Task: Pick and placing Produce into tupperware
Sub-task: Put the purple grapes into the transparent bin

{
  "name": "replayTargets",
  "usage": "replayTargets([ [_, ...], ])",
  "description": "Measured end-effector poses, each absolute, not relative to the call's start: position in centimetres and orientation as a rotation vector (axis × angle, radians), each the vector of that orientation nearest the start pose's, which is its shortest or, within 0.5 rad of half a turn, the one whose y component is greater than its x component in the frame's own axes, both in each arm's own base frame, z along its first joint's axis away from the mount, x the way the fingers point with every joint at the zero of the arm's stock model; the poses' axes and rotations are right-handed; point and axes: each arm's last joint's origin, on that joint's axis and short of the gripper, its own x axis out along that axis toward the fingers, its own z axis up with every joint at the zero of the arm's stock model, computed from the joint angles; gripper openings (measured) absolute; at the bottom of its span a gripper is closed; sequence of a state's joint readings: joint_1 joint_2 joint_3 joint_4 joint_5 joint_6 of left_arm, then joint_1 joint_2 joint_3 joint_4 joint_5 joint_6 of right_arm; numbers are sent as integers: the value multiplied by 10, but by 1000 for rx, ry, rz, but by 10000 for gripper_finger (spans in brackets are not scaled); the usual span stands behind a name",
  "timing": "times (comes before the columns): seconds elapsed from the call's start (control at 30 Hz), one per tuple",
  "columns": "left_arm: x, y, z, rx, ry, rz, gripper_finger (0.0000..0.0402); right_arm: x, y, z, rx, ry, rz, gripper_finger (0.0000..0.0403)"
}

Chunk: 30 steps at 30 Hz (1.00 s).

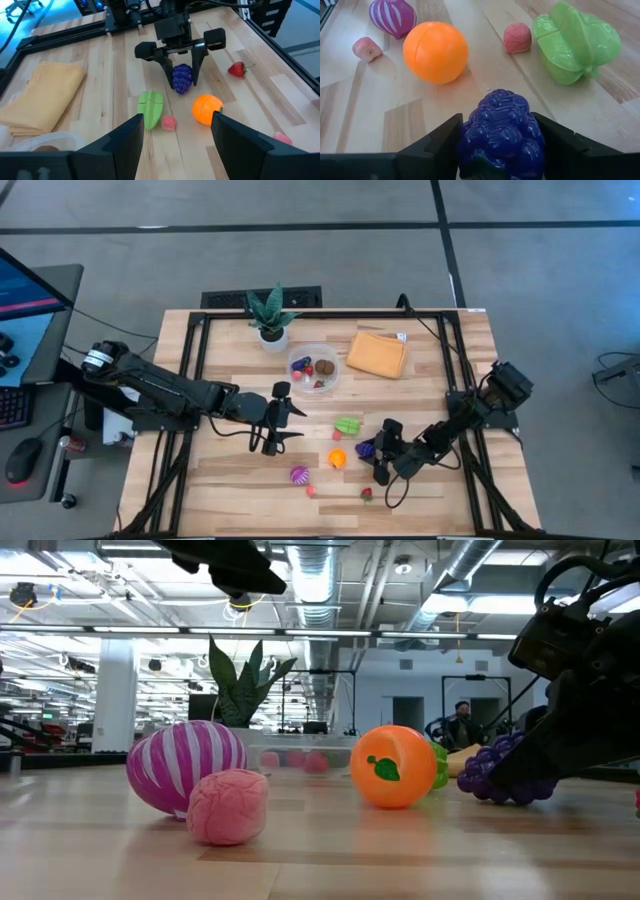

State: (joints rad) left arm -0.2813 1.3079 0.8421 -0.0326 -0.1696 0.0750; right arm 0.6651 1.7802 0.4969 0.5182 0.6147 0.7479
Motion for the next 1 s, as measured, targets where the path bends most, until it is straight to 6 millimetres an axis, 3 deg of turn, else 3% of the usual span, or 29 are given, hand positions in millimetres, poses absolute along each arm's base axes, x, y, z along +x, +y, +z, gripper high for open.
replayTargets([
  [0.63,272,-74,256,180,487,-126,222,223,154,84,222,562,-135,240],
  [0.8,272,-73,255,176,493,-126,222,223,154,99,204,528,-108,240],
  [1.0,271,-73,254,174,501,-125,222,222,152,131,149,440,-52,240],
])
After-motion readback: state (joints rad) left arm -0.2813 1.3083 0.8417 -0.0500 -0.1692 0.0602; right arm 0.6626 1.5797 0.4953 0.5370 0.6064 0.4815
